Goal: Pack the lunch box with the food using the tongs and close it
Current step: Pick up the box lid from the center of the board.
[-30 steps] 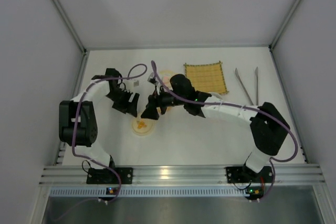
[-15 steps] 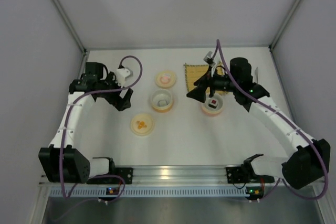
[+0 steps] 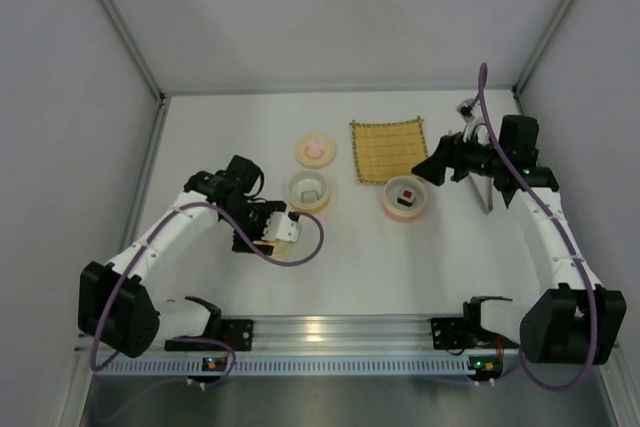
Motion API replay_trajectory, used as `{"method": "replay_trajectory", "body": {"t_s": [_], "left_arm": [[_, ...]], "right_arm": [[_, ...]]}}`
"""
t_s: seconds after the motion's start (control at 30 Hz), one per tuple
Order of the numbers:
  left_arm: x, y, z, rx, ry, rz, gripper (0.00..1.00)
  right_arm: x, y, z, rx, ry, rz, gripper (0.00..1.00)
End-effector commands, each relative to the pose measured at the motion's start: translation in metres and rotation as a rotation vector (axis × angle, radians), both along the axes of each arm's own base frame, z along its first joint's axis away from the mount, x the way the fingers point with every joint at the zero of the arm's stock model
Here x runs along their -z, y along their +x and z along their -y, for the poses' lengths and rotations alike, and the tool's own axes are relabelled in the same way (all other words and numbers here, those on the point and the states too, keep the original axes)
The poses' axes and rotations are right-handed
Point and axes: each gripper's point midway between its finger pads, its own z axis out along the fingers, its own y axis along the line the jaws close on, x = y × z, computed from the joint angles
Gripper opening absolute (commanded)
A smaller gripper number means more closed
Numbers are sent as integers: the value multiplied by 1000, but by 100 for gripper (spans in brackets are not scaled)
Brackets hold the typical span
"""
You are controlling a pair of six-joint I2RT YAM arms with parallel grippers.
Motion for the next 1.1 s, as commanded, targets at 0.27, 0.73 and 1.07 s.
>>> {"method": "replay_trajectory", "body": {"t_s": [0.27,0.73,1.07], "left_arm": [[53,29,11,265,93,73,74],[78,52,16,210,137,11,44],[82,54,18,186,134,1,31]], "right_arm": [[0,-20,2,-35,11,-22,80],[4,-22,6,-37,-11,-11,80],[7,-24,4,-56,4,-22,79]]}}
